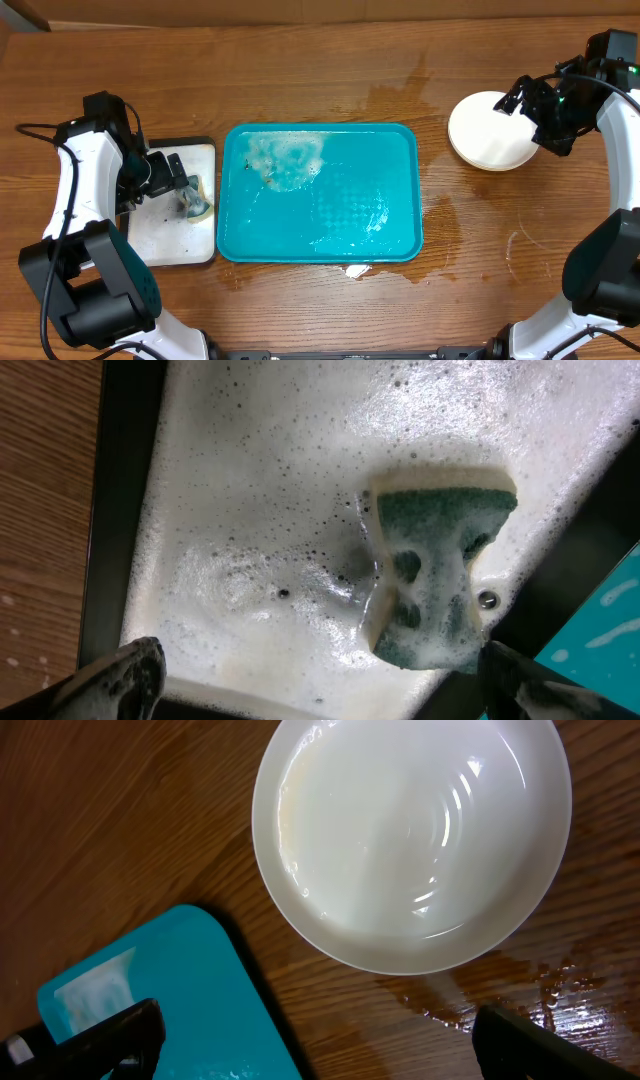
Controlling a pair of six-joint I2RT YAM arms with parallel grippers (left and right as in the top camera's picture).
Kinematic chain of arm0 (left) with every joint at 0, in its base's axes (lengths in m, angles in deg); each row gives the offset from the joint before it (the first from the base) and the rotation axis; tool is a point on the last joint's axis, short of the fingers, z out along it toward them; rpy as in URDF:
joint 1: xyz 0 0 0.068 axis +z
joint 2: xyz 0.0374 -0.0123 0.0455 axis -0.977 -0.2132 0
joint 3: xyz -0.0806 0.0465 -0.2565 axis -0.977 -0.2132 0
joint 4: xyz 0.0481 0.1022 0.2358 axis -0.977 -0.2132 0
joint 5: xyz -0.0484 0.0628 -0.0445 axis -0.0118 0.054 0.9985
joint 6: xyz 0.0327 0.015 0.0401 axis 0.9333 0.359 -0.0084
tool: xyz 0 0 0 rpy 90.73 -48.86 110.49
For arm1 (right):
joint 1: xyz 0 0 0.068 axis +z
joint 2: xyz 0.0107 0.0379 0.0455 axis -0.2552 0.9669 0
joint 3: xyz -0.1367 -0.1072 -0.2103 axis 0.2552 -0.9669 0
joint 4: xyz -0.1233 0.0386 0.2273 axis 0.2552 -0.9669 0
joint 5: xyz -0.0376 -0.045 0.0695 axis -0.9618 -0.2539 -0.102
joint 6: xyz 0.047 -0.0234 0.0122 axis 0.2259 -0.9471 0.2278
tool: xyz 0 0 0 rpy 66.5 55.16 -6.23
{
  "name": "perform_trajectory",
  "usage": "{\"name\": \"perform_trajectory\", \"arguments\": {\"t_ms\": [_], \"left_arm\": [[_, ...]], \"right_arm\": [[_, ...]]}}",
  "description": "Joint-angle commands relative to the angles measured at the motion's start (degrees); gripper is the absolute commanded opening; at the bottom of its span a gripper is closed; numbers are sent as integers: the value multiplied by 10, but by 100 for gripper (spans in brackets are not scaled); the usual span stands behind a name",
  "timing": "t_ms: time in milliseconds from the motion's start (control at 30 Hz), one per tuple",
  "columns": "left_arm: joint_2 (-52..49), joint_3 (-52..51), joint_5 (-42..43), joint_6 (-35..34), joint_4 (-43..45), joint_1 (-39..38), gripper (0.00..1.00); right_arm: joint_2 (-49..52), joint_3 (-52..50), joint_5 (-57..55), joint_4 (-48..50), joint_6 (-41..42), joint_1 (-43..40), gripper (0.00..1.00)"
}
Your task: Clean dirty plates on tray and stack at the side
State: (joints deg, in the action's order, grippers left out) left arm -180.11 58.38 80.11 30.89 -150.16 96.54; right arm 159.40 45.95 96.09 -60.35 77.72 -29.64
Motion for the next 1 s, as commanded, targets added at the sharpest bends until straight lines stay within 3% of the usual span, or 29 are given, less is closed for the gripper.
{"name": "perform_trajectory", "arguments": {"t_ms": [0, 367, 567, 667, 833, 967], "left_arm": [[2, -3, -3, -8, 1, -1, 100], [2, -3, -3, -8, 1, -1, 100], [2, -3, -3, -8, 1, -1, 100], [2, -3, -3, -8, 1, -1, 100], [2, -3, -3, -8, 1, -1, 100], [2, -3, -3, -8, 1, -1, 100]], "right_arm": [[-11, 13, 7, 3, -6, 1, 100], [-38, 10, 2, 3, -6, 5, 100], [-169, 10, 2, 3, -6, 39, 100], [-280, 10, 2, 4, -6, 95, 100], [-425, 3, -141, 105, -13, 222, 100], [-529, -71, -200, 205, -13, 264, 100]]}}
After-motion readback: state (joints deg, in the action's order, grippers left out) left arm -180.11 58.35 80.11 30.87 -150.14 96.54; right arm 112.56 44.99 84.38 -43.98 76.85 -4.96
